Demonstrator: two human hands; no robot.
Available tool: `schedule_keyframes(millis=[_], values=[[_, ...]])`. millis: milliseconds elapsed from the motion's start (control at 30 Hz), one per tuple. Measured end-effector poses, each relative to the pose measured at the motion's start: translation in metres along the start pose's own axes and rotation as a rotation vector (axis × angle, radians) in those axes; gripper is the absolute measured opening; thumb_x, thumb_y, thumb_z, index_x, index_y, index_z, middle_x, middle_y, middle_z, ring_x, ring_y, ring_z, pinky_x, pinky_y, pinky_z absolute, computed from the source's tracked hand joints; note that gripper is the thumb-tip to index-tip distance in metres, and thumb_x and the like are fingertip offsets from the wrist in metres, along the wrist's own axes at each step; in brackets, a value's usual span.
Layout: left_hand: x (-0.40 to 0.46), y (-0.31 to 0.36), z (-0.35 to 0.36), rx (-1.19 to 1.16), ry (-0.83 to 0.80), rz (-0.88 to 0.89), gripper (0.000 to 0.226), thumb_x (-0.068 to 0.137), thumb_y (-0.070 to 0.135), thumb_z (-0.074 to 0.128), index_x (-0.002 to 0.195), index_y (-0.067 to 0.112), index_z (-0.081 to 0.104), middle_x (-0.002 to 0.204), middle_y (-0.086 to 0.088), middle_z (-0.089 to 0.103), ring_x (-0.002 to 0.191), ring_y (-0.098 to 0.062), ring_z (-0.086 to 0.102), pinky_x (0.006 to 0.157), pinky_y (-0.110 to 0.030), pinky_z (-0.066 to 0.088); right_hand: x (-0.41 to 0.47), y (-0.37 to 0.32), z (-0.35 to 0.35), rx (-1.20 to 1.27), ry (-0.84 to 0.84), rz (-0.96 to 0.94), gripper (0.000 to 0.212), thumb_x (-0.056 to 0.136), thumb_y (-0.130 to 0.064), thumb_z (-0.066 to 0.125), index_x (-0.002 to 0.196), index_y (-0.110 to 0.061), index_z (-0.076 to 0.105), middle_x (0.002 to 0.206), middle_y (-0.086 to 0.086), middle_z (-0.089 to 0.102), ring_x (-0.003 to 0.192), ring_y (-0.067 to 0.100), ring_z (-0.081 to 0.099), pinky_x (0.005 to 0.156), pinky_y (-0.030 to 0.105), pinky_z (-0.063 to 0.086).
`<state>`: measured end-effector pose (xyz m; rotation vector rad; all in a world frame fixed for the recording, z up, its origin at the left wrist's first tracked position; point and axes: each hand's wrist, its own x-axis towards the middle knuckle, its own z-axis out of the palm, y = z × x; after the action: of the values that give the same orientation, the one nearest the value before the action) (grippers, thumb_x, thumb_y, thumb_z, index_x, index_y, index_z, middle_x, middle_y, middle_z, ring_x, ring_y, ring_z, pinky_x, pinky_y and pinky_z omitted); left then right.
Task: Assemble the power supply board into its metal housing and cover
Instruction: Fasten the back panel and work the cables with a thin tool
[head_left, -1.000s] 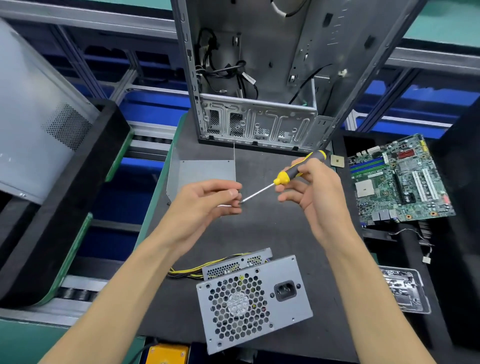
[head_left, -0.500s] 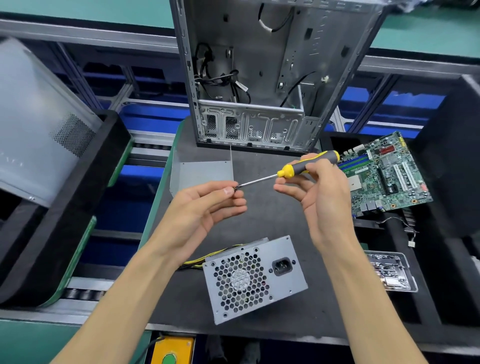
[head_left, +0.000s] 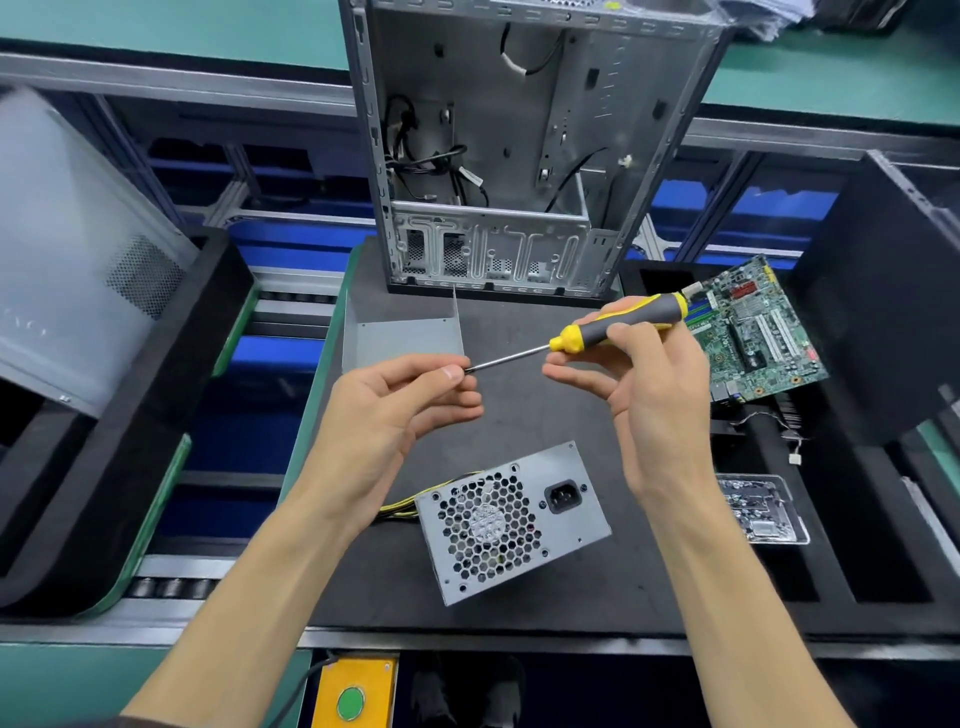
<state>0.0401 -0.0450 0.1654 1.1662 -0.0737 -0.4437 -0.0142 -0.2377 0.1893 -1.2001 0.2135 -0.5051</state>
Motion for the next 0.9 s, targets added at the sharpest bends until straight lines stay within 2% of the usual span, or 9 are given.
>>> schedule_keyframes(millis=[133, 367, 467, 567, 667, 733, 800, 833, 900], values=[[-0.002, 0.003, 0.002, -0.03, -0.027, -0.021, 0.02, 0.076, 0.013, 0.074, 0.092, 0.003, 0.08, 0.08, -0.013, 0.07, 0.077, -0.02, 0.069, 0.077, -0.03, 0.06, -0.009, 0.001, -0.001, 0.072, 0.019, -0.006, 0.029, 0.089, -0.005, 0.049, 0.078, -0.021, 0.071, 0.08, 0.011, 0.069, 0.068, 0.034, 0.07, 0.068, 0.041, 0.061], [-0.005, 0.006, 0.001, -0.069, -0.05, -0.005, 0.023, 0.075, 0.005, 0.072, 0.096, 0.0, 0.08, 0.086, -0.016, 0.073, 0.08, -0.022, 0.072, 0.079, -0.03, 0.06, -0.012, 0.005, -0.006, 0.118, 0.052, 0.044, 0.013, 0.094, -0.002, 0.045, 0.099, -0.003, 0.057, 0.082, 0.011, 0.069, 0.07, 0.033, 0.072, 0.068, 0.04, 0.061], [-0.003, 0.003, 0.001, -0.035, -0.036, 0.006, 0.02, 0.075, 0.008, 0.075, 0.094, 0.001, 0.08, 0.083, -0.015, 0.072, 0.079, -0.022, 0.071, 0.078, -0.03, 0.06, -0.008, 0.009, -0.009, 0.117, 0.057, 0.079, 0.023, 0.09, -0.006, 0.048, 0.11, 0.002, 0.055, 0.082, 0.013, 0.068, 0.069, 0.033, 0.071, 0.068, 0.039, 0.061], [0.003, -0.008, -0.007, 0.046, 0.041, 0.005, 0.011, 0.081, 0.006, 0.076, 0.09, 0.002, 0.08, 0.08, -0.013, 0.072, 0.076, -0.022, 0.071, 0.074, -0.03, 0.06, -0.003, 0.015, -0.012, 0.089, 0.058, 0.102, 0.02, 0.087, -0.008, 0.049, 0.106, -0.002, 0.055, 0.08, 0.012, 0.068, 0.069, 0.033, 0.07, 0.068, 0.04, 0.061], [0.018, -0.032, -0.029, 0.416, 0.215, 0.009, 0.012, 0.086, 0.003, 0.075, 0.082, 0.013, 0.081, 0.075, -0.005, 0.076, 0.07, -0.02, 0.073, 0.067, -0.022, 0.058, 0.008, 0.023, -0.015, 0.042, 0.054, 0.175, 0.01, 0.089, -0.007, 0.049, 0.098, -0.007, 0.053, 0.075, 0.012, 0.068, 0.067, 0.032, 0.07, 0.066, 0.04, 0.061], [0.028, -0.053, -0.045, 0.801, 0.291, -0.007, 0.019, 0.086, 0.008, 0.075, 0.075, 0.024, 0.076, 0.068, 0.004, 0.074, 0.066, -0.008, 0.07, 0.064, -0.012, 0.049, 0.018, 0.028, -0.015, -0.009, 0.018, 0.239, 0.008, 0.093, -0.005, 0.048, 0.098, -0.007, 0.053, 0.074, 0.014, 0.068, 0.067, 0.032, 0.07, 0.066, 0.04, 0.062], [0.035, -0.072, -0.057, 1.053, 0.317, -0.026, 0.026, 0.085, 0.012, 0.073, 0.07, 0.033, 0.069, 0.065, 0.013, 0.069, 0.064, 0.001, 0.063, 0.059, -0.006, 0.041, 0.03, 0.032, -0.014, -0.064, -0.031, 0.291, 0.01, 0.089, -0.009, 0.052, 0.097, -0.008, 0.056, 0.076, 0.015, 0.07, 0.068, 0.033, 0.071, 0.066, 0.04, 0.062], [0.038, -0.08, -0.062, 1.117, 0.318, -0.038, 0.028, 0.085, 0.012, 0.071, 0.069, 0.035, 0.067, 0.064, 0.015, 0.067, 0.064, 0.002, 0.062, 0.058, -0.007, 0.041, 0.035, 0.035, -0.013, -0.092, -0.062, 0.314, 0.011, 0.086, -0.012, 0.054, 0.096, -0.009, 0.058, 0.077, 0.016, 0.071, 0.069, 0.034, 0.072, 0.066, 0.04, 0.062], [0.045, -0.094, -0.068, 1.19, 0.309, -0.061, 0.026, 0.085, 0.013, 0.067, 0.07, 0.034, 0.065, 0.064, 0.014, 0.065, 0.065, -0.001, 0.062, 0.064, -0.019, 0.049, 0.045, 0.04, -0.011, -0.134, -0.124, 0.362, 0.014, 0.084, -0.015, 0.055, 0.096, -0.01, 0.06, 0.079, 0.017, 0.072, 0.072, 0.036, 0.074, 0.065, 0.039, 0.062]])
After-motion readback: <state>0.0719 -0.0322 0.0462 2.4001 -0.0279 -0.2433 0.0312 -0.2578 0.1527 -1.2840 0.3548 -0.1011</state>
